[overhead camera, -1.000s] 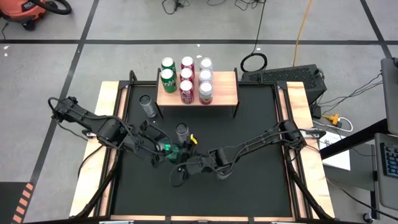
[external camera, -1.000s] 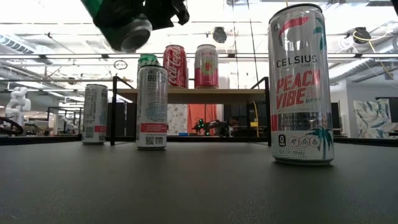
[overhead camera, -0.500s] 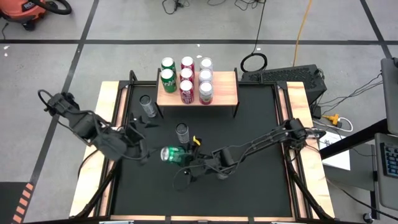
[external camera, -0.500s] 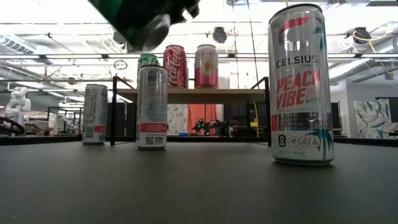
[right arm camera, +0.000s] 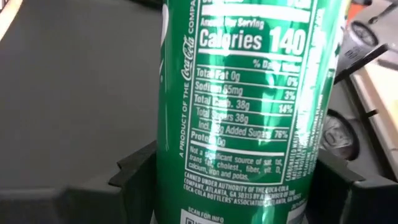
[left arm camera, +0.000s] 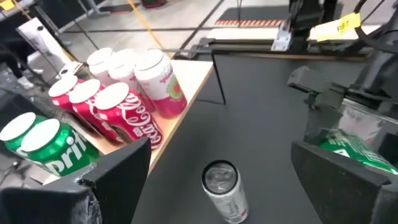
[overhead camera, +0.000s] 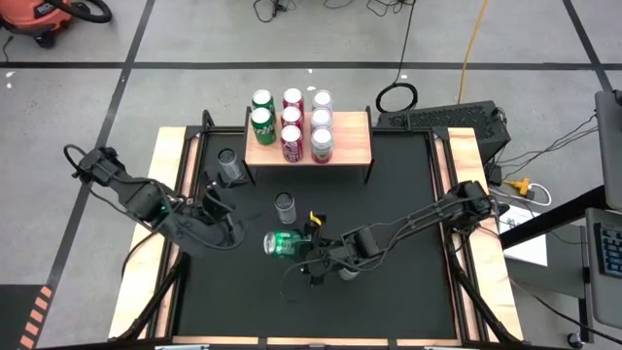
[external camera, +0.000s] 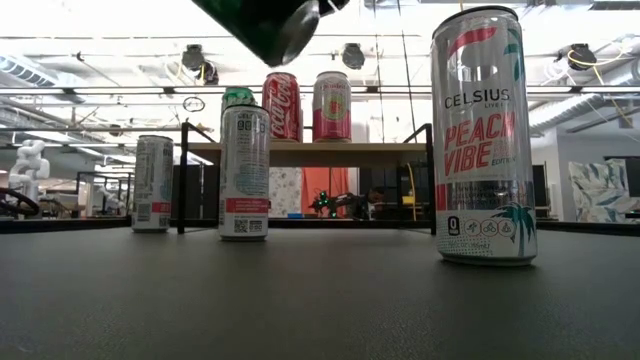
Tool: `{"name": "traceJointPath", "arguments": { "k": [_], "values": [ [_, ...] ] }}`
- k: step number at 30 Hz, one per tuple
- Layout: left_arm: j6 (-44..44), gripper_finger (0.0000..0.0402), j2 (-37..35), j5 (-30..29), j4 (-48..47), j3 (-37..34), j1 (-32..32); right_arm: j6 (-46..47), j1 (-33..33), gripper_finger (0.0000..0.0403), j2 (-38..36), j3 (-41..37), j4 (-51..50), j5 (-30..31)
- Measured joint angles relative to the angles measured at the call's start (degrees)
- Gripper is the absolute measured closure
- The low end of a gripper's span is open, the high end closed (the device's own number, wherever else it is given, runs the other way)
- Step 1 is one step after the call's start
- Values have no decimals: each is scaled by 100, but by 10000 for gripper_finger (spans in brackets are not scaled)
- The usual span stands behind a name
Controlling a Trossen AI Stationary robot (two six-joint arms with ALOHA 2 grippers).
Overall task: Place canned beverage on shelf
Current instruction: Put the green soda can on the shelf aligned with the other green soda cans
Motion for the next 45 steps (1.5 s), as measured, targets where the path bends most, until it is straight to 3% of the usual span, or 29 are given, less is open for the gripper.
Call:
{"name": "traceJointPath", "arguments": {
  "k": [3, 10, 20, 23, 32, 36, 45],
  "values": [
    [2, 16, 154, 89, -10, 0, 111, 114, 0, 128, 0, -335, 560, -182],
    [291, 16, 290, 66, 19, -2, 115, 48, -25, 128, -8, -1444, 3017, -1026],
    [1311, 16, 260, 189, 1164, -2, -111, -813, -109, 128, -710, -1908, 3640, -1904],
    [1649, 16, 260, 388, 1504, -2, -138, -848, -156, 128, -1020, -2455, 4204, -2264],
    [2333, 16, 260, 1020, 2781, -444, -122, -642, -409, 128, -1796, -4476, 7254, -2895],
    [2551, 16, 260, 1228, 3661, -789, -31, -676, -502, 128, -1947, -4703, 7536, -3302],
    [3144, 16, 498, 2538, 5117, -1143, 312, -854, -787, 128, -1956, -4703, 7669, -4644]
  ]
}}
